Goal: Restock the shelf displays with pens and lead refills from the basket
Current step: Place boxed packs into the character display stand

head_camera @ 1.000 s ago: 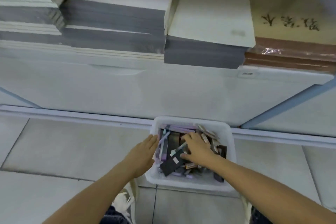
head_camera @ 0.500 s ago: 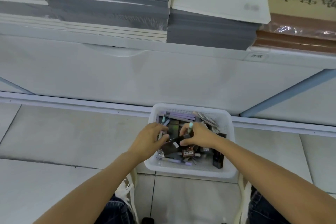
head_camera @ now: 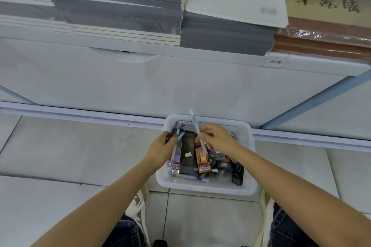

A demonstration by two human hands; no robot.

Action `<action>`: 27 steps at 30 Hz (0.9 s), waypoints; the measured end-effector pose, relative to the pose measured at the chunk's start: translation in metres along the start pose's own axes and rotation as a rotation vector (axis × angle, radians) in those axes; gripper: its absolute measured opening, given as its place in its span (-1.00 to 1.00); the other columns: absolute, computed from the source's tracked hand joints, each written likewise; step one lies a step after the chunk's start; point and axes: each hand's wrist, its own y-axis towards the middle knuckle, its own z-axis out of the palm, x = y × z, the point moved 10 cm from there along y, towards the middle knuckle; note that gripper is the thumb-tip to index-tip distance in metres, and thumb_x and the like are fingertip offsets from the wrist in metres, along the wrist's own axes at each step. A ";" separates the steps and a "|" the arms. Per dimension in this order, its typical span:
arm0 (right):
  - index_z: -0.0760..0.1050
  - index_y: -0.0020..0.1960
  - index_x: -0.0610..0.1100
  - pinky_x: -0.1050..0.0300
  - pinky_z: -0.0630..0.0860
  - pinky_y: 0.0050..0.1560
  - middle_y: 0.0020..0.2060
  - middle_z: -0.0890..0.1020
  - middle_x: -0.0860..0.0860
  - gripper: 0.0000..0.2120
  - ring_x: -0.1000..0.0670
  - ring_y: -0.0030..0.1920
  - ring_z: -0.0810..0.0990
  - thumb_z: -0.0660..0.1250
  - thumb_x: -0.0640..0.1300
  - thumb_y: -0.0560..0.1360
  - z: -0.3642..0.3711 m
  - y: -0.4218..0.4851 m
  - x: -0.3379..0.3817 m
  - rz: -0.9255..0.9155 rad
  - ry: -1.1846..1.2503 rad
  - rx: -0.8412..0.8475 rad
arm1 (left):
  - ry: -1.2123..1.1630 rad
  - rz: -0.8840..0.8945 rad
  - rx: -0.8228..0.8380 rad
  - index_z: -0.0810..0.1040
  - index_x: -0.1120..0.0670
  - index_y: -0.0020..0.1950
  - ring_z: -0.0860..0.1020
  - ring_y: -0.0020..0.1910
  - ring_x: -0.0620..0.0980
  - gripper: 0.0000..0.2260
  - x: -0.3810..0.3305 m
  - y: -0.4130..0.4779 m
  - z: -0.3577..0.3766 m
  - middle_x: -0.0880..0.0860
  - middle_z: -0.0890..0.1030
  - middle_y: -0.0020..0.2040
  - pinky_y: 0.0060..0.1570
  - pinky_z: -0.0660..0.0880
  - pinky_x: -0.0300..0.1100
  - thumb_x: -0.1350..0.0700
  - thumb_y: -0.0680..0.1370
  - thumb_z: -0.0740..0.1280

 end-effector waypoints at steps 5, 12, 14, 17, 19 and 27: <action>0.57 0.01 -0.10 0.18 0.52 -0.35 -0.18 0.72 -0.02 -0.88 0.06 -0.37 0.60 0.39 -0.09 0.52 0.048 0.002 0.003 -0.048 0.011 0.147 | -0.533 -0.115 0.024 0.58 0.27 -0.01 0.57 -0.34 0.02 -0.77 0.007 0.001 0.007 0.17 0.62 -0.22 -0.31 0.51 -0.15 0.09 0.59 0.32; 0.57 0.07 -0.12 -0.01 0.61 -0.10 -0.10 0.69 -0.04 -0.78 0.05 -0.23 0.62 0.29 0.00 0.58 0.029 0.017 -0.025 0.068 -0.121 -0.080 | -0.400 -0.123 -0.140 0.57 0.25 -0.06 0.55 -0.42 -0.12 -0.77 0.028 0.009 -0.024 0.04 0.63 -0.33 -0.43 0.47 -0.34 0.09 0.61 0.27; 0.50 0.22 -0.19 0.03 0.55 0.04 0.04 0.64 -0.09 -0.67 -0.02 -0.03 0.61 0.29 0.02 0.58 0.019 0.018 -0.046 0.171 -0.262 -0.172 | -0.391 -0.134 -0.155 0.51 0.20 -0.08 0.59 -0.38 -0.05 -0.82 0.036 0.011 -0.030 0.08 0.58 -0.34 -0.27 0.55 -0.23 0.10 0.62 0.26; 0.45 0.18 -0.22 0.16 0.46 -0.10 0.00 0.59 -0.09 -0.62 -0.08 0.02 0.57 0.37 0.04 0.52 0.039 0.024 -0.054 0.191 -0.278 -0.146 | -0.363 -0.127 -0.128 0.48 0.13 -0.09 0.56 -0.36 0.00 -0.88 0.041 0.012 -0.029 0.07 0.54 -0.33 -0.18 0.57 -0.15 0.12 0.62 0.25; 0.45 0.11 -0.23 0.09 0.46 -0.11 -0.02 0.57 -0.10 -0.62 -0.09 0.00 0.56 0.41 0.03 0.49 0.046 0.027 -0.057 0.213 -0.243 -0.202 | -0.354 -0.133 -0.094 0.49 0.11 -0.07 0.51 -0.34 0.00 -0.89 0.044 0.013 -0.025 0.07 0.52 -0.31 -0.20 0.56 -0.19 0.13 0.62 0.24; 0.55 -0.02 -0.33 0.10 0.50 -0.14 -0.13 0.64 -0.15 -0.69 -0.12 -0.11 0.60 0.33 -0.04 0.56 0.025 0.024 -0.064 0.218 -0.062 -0.178 | -0.356 -0.107 -0.034 0.51 0.19 0.06 0.43 -0.33 0.00 -0.87 0.037 0.015 -0.019 0.09 0.47 -0.30 -0.19 0.51 -0.15 0.14 0.63 0.24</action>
